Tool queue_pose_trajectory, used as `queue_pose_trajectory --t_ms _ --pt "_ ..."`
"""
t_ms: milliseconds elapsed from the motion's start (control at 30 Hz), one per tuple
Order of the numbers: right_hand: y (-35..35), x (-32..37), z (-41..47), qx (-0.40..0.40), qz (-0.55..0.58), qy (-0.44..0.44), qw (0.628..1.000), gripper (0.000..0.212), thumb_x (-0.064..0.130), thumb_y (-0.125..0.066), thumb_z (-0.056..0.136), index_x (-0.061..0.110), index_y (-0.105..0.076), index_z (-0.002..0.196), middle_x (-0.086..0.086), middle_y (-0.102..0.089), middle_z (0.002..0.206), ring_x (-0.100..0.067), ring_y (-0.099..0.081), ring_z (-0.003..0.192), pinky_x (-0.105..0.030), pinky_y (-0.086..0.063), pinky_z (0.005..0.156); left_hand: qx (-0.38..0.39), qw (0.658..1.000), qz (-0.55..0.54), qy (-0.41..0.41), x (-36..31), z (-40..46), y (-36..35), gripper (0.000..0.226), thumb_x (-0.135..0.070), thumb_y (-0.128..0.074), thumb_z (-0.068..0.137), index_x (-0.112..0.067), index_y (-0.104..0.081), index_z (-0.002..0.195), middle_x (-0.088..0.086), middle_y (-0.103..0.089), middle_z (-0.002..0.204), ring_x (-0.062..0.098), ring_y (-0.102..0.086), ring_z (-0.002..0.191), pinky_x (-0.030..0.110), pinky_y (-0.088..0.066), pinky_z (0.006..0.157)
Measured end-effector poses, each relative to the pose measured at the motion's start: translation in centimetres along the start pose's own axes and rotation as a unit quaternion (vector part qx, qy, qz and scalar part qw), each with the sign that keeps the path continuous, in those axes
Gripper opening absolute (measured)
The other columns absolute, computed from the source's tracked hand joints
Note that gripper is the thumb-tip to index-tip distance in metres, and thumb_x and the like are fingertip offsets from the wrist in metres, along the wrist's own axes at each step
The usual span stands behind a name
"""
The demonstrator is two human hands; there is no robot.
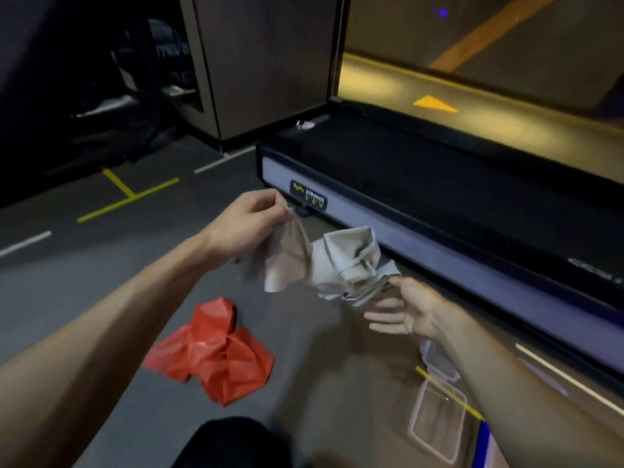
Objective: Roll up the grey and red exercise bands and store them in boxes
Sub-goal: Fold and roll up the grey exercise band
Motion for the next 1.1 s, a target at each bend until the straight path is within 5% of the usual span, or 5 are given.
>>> queue_pose_trajectory --t_ms 267,400,633,1000,1100 --pt "-0.2 5.0 -5.5 -0.017 0.090 0.085 0.992 0.064 -0.006 -0.040 0.104 0.016 -0.020 0.160 -0.024 -0.047 0.149 -0.043 -0.057 0.127 -0.052 -0.049 0.098 0.097 0.990 -0.098 -0.024 -12.7 2.1 2.0 0.011 -0.015 -0.060 0.100 -0.008 -0.060 0.091 0.010 -0.053 0.064 0.010 -0.045 0.039 0.018 -0.035 0.040" --pt "-0.3 6.7 -9.2 -0.022 -0.006 0.162 0.987 0.041 0.005 -0.054 0.100 0.025 -0.055 0.136 -0.009 -0.062 0.138 -0.028 -0.069 0.106 -0.042 -0.057 0.079 0.201 0.978 -0.032 -0.038 -15.9 1.1 0.4 0.010 -0.028 -0.071 0.094 -0.019 -0.070 0.089 0.011 -0.064 0.084 0.026 -0.059 0.078 0.039 -0.044 0.072" --pt "-2.9 6.0 -17.1 0.069 -0.116 0.413 0.901 0.050 -0.012 -0.063 0.087 0.022 -0.064 0.123 0.008 -0.071 0.106 0.001 -0.067 0.094 -0.016 -0.050 0.078 0.237 0.971 -0.010 -0.022 -15.8 -2.4 -5.7 0.012 -0.021 -0.067 0.098 -0.015 -0.072 0.088 0.006 -0.071 0.084 0.016 -0.064 0.076 0.028 -0.051 0.073" --pt "1.2 0.6 -17.1 0.087 0.079 0.384 0.916 0.009 0.011 -0.065 0.078 0.015 -0.072 0.084 -0.009 -0.067 0.082 -0.023 -0.059 0.079 -0.032 -0.044 0.068 0.230 0.971 -0.006 0.063 -15.2 -6.9 -7.7 0.022 -0.029 -0.076 0.090 -0.012 -0.065 0.081 0.000 -0.062 0.065 0.009 -0.057 0.056 0.018 -0.045 0.051" --pt "1.3 -0.3 -16.7 0.133 0.083 0.345 0.925 0.014 0.008 -0.064 0.071 0.017 -0.067 0.082 -0.007 -0.065 0.081 -0.022 -0.057 0.079 -0.032 -0.041 0.066 0.212 0.973 -0.045 0.075 -15.1 -7.1 -7.6 0.021 -0.027 -0.077 0.090 -0.009 -0.069 0.097 0.010 -0.069 0.086 0.020 -0.065 0.077 0.027 -0.052 0.066"
Point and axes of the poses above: each hand's wrist, its own z-axis towards the middle knuckle, its own y-axis out of the back of the hand, x = y × z, the point moved 4 cm from there along z, towards the middle knuckle
